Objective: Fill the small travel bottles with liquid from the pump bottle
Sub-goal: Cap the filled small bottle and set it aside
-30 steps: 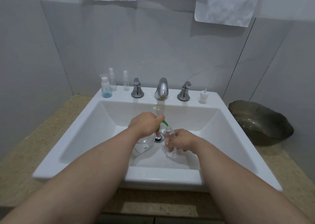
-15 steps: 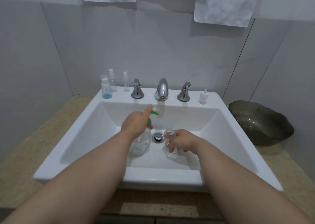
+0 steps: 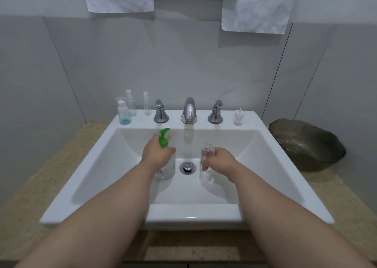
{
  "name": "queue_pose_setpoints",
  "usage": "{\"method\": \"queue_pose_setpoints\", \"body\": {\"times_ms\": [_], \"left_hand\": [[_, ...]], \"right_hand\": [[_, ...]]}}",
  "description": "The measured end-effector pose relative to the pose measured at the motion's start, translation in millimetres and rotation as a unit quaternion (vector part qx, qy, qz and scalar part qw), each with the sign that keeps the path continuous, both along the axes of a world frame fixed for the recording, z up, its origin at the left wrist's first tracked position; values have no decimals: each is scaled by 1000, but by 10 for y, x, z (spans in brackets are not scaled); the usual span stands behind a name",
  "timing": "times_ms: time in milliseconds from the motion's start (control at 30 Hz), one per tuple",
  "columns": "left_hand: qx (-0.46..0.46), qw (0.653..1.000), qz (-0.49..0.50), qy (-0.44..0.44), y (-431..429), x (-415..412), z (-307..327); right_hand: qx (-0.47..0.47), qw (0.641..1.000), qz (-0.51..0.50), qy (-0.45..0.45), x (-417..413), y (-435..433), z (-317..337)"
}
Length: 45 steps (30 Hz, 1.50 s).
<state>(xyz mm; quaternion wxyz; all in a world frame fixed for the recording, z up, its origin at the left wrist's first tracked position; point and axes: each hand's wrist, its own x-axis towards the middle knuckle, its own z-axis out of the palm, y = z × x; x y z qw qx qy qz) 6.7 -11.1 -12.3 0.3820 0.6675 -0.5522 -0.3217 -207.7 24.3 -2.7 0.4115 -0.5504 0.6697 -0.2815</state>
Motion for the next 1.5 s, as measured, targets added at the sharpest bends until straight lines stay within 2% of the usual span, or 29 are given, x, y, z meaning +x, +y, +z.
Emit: {"method": "queue_pose_setpoints", "body": {"times_ms": [133,233,267,333,400,433,500,567,667,733,800,967,1167,1233,1367,1433,1500], "left_hand": [[24,1000,11,-9,35,5,-3],[55,994,69,65,84,-5,223],[31,991,109,77,105,-15,360],[-73,980,175,54,162,-83,683],[-210,962,172,1,215,-233,1039],[-267,953,140,-25,208,-343,1211],[-340,936,15,-92,96,-594,1504],[-337,909,-144,-198,-70,-882,1733],[-277,835,-322,-350,-272,-1350,1881],[-237,787,-365,-437,-406,-1617,1832],[-205,755,-378,-495,-556,-1820,1717],[-138,727,-382,-553,-804,-2099,1486],[-119,757,-366,-528,-931,-2186,1277],[-130,785,-352,-493,-919,-2184,1301],[-215,860,-306,-348,-651,-2042,1545],[-271,896,-259,-240,-378,-1877,1654],[-289,926,-204,-131,-46,-1628,1698]], "right_hand": [[-4,998,-65,25,-41,-20,-7],[-2,994,-107,25,-93,-28,15],[0,992,-120,25,-111,-30,18],[2,989,-144,29,-137,-50,12],[-2,985,-169,39,-148,-82,7],[-4,983,-181,42,-153,-96,4],[-6,978,-206,45,-177,-100,11],[-9,973,-224,61,-230,-95,14],[-7,971,-228,77,-311,-68,19],[-10,970,-227,82,-336,-53,10],[-15,969,-228,94,-343,-38,-7],[-9,967,-236,90,-371,-31,-34],[7,968,-243,65,-379,-25,-38],[7,968,-244,61,-390,-40,-38],[8,970,-238,54,-400,-69,-28],[9,970,-237,53,-398,-86,-33],[15,970,-237,52,-365,-103,-26]]}}
